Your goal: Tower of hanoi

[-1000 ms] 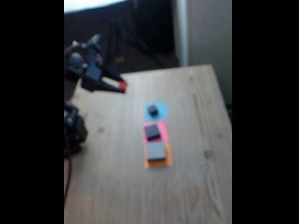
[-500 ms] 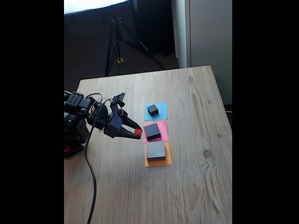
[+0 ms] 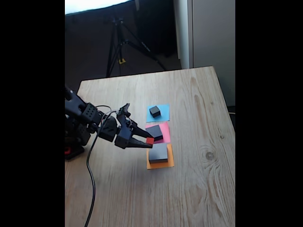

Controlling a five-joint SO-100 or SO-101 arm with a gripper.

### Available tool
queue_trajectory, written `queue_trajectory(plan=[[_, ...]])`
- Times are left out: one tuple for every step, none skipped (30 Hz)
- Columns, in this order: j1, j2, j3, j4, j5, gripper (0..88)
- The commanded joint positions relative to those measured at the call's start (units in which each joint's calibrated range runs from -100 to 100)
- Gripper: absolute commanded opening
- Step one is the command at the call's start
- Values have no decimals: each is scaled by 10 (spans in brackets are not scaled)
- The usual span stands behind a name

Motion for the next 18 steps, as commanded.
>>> queue_trajectory(plan=[[1, 59, -36, -88, 9, 14], [1, 73, -43, -99, 9, 14], [2, 84, -50, -104, 9, 15], [3, 95, -58, -109, 9, 15], [6, 106, -64, -115, 9, 15], [8, 115, -68, -119, 9, 14], [11, 126, -71, -127, 9, 14], [13, 137, -74, -137, 9, 14], [13, 149, -78, -145, 9, 14], [14, 158, -84, -150, 9, 14], [14, 167, -88, -155, 9, 11], [14, 173, -91, -160, 9, 11], [14, 179, -91, -165, 9, 11], [14, 184, -89, -171, 9, 13], [14, 189, -86, -178, 9, 18], [13, 191, -81, -183, 9, 22], [13, 193, -77, -188, 9, 24], [13, 194, -74, -191, 9, 25]])
